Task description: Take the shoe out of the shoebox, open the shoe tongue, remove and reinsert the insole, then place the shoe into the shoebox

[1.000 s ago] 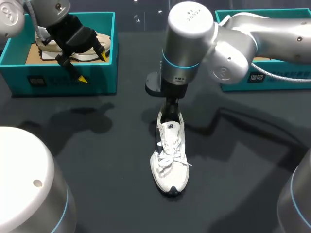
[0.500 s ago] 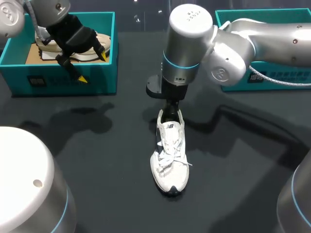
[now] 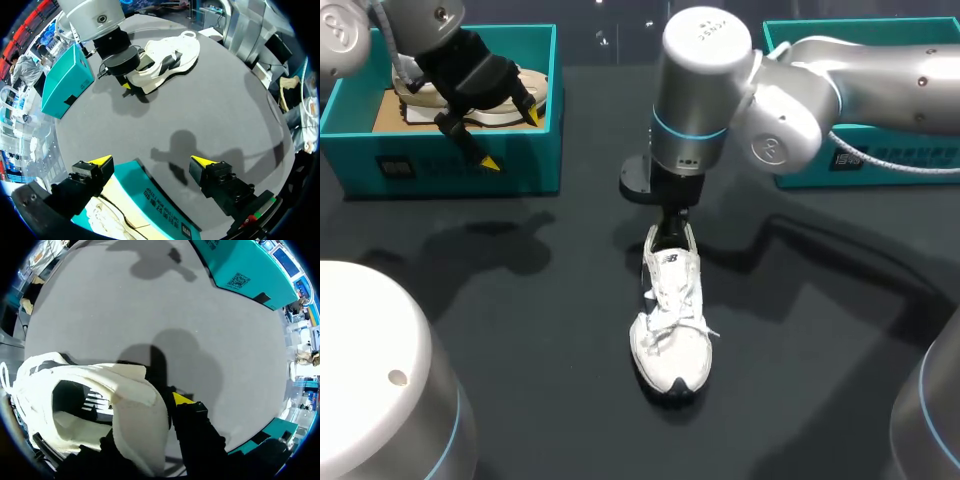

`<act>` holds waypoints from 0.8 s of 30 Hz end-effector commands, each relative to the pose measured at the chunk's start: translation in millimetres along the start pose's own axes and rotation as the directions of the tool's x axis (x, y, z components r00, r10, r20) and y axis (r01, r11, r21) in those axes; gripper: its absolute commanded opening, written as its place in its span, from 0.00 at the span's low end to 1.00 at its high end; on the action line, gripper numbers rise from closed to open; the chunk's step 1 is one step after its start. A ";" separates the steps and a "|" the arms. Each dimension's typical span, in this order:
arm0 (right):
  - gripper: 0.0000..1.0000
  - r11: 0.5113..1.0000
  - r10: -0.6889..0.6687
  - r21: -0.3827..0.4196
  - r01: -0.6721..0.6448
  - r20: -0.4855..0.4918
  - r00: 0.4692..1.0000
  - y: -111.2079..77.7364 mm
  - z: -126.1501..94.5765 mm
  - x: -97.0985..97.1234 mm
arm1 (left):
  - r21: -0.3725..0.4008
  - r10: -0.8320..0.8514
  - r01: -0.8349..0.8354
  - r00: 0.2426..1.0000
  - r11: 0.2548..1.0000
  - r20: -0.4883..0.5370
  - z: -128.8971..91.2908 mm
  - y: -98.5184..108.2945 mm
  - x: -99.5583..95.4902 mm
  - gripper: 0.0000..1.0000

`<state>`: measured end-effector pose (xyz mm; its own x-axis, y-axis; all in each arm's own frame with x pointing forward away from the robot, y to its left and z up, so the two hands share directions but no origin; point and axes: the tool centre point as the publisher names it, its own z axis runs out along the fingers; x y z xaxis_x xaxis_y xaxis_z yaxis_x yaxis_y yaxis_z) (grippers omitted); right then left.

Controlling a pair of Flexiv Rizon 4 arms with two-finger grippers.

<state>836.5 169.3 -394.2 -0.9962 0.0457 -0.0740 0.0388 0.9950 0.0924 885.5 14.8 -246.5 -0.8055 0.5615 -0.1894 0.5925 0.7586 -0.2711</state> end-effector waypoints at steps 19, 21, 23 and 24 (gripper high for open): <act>0.00 0.997 -0.011 0.080 0.006 0.052 0.999 -22.6 -103.2 -6.3 | -0.002 0.001 -0.001 1.000 1.000 -0.001 -0.2 0.1 0.2 1.00; 0.00 0.998 -0.032 0.063 0.028 0.069 0.997 -27.6 -121.2 -11.8 | -0.002 0.001 -0.001 1.000 1.000 -0.001 -0.2 0.1 0.2 1.00; 0.00 0.998 -0.041 0.042 0.038 0.092 0.995 -33.6 -140.0 -19.1 | -0.002 0.001 -0.001 1.000 1.000 -0.001 -0.2 0.1 0.2 1.00; 0.00 0.998 -0.041 0.042 0.038 0.092 0.995 -33.6 -140.0 -19.1 | -0.002 0.001 -0.001 1.000 1.000 -0.001 -0.2 0.1 0.2 1.00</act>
<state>854.4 143.5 -299.3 -0.9865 0.0115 -0.1636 0.0083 0.9998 0.0206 885.5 14.8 -246.5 -0.8055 0.5615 -0.1894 0.5925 0.7586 -0.2711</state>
